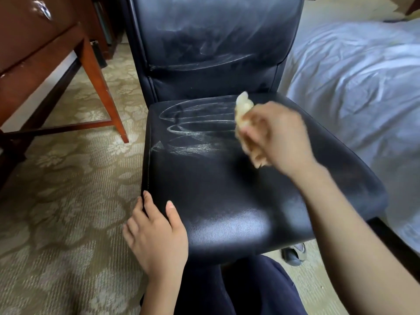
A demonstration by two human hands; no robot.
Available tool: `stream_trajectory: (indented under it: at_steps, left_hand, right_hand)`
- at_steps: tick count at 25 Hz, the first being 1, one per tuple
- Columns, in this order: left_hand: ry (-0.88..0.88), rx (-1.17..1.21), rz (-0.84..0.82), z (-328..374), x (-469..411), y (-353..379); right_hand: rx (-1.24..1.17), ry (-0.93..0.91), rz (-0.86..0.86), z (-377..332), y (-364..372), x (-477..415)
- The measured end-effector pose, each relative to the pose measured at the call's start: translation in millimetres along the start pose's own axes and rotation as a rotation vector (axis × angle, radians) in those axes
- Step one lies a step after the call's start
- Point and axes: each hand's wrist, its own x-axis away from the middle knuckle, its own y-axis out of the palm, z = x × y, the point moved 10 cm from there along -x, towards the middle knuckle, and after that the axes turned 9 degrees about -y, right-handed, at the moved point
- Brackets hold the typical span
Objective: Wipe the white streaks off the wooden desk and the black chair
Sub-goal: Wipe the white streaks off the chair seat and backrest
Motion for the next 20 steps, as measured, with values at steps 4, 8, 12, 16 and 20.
stream_trajectory:
  at_steps: [4,8,12,16,20]
  left_hand:
    - [0.011,-0.009,0.002,2,1,-1]
    - [0.011,-0.022,-0.008,0,0,0]
    - [-0.003,-0.011,-0.016,0,0,0]
    - [-0.010,-0.018,-0.038,0,0,1]
    - [-0.015,-0.016,-0.064,1,0,1]
  right_hand:
    - [0.248,-0.422,-0.269,-66,88,60]
    - [0.100,-0.503,-0.319,-93,101,106]
    - [0.068,-0.216,-0.034,-22,44,69]
    - [-0.129,0.373,-0.155,87,44,55]
    - [-0.280,0.498,-0.250,90,73,47]
